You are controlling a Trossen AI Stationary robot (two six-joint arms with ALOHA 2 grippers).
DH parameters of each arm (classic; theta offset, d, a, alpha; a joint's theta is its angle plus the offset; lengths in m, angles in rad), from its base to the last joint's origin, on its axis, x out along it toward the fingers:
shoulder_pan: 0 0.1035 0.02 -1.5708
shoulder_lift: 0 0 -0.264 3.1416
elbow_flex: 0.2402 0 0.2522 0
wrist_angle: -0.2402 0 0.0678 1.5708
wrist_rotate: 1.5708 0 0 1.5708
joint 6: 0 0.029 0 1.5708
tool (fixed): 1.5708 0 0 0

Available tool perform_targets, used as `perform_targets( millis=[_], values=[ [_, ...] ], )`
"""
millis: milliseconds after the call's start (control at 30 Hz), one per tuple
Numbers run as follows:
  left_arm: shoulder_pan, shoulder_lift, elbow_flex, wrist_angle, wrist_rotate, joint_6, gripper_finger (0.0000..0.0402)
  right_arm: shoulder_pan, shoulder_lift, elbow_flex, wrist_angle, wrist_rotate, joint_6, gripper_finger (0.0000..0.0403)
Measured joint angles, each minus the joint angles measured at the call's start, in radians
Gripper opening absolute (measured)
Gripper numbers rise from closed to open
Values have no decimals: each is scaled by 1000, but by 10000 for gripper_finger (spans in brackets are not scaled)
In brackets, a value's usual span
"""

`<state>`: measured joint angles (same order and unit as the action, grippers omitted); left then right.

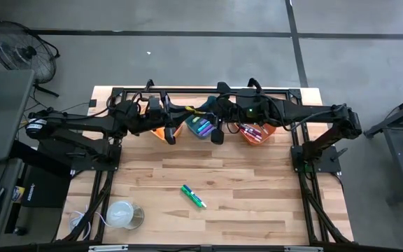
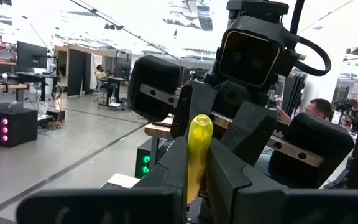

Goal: Pick & Place Markers
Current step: Put the yellow pen into the yellow bin

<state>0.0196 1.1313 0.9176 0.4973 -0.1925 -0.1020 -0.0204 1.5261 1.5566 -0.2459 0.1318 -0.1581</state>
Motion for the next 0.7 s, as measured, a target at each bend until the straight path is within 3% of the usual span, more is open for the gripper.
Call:
perform_targets(
  millis=[333,533,700],
  values=[
    [0,0,0,-2,1,0,25,0,0,0,0,-11,-4,34],
    [0,0,0,1,1,-5,25,2,0,0,-2,16,-4,124],
    [0,-1,0,-7,-10,-4,25,1,0,0,-10,42,-2,176]
  ],
)
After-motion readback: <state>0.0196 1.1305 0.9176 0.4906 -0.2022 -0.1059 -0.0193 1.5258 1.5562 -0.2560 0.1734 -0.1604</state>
